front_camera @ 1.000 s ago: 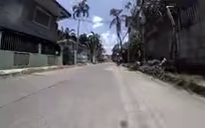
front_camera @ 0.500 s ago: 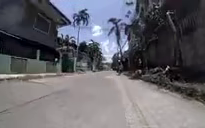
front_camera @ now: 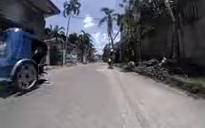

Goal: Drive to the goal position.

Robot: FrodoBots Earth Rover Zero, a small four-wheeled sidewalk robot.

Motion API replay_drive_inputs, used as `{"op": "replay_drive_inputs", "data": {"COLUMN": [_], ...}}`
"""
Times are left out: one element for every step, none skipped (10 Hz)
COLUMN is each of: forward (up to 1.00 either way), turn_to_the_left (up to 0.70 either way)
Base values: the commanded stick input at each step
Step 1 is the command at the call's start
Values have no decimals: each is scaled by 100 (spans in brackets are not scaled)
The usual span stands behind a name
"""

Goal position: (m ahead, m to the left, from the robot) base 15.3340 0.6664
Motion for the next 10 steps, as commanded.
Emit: {"op": "replay_drive_inputs", "data": {"forward": [100, 100, 100, 100, 100, 100, 100, 100, 100, 100], "turn_to_the_left": [9, 9, 9, 9, 9, 3, -5, -13, -20, -29]}}
